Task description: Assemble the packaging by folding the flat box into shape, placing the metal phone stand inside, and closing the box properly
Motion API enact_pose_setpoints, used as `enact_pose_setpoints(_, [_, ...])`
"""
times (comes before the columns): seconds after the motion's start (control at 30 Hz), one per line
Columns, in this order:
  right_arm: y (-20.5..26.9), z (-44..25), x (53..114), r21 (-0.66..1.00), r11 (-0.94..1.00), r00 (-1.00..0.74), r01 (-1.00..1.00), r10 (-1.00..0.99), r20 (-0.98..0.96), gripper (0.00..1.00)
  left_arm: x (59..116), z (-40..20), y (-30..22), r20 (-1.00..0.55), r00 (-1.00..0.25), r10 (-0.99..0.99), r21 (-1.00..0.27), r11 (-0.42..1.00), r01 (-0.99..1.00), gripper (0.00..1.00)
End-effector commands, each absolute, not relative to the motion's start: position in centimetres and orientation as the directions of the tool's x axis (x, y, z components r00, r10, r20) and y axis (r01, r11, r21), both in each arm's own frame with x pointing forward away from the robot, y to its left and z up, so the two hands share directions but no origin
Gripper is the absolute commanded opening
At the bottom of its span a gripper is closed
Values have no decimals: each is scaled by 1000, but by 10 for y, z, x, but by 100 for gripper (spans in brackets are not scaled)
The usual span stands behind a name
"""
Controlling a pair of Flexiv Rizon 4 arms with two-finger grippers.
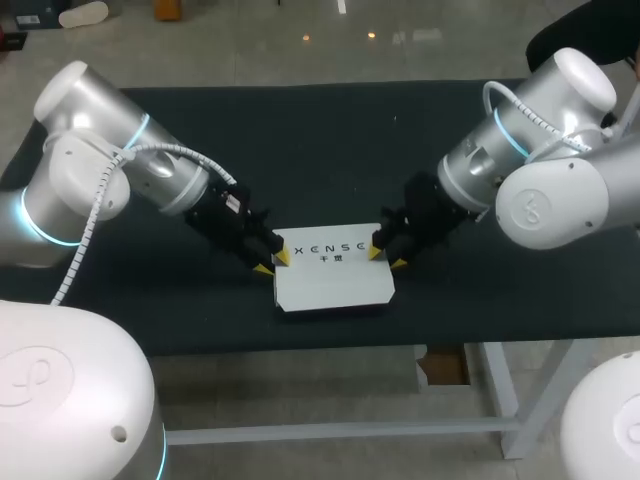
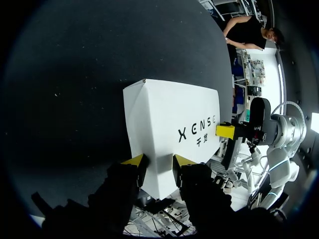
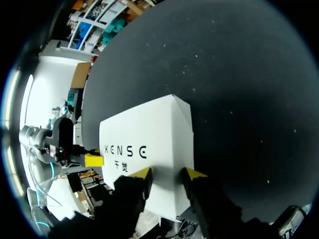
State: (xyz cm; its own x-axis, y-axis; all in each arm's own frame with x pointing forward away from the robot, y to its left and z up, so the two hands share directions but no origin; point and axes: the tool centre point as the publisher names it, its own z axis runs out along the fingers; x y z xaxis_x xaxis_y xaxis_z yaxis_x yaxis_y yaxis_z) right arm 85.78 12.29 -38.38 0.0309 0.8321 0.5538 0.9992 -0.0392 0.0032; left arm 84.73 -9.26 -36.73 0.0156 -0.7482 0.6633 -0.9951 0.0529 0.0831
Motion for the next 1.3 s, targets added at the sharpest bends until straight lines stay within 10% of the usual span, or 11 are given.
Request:
enact_pose_setpoints(0.03, [138, -379, 861, -33, -16, 31, 999, 830, 557, 42, 852, -364, -107, 664, 19, -748, 99, 63, -993, 37])
enact_pose_setpoints(1.3, [140, -367, 866, -124, -28, 94, 992, 818, 568, 40, 863, -347, -99, 665, 99, -740, 212, 60, -975, 41])
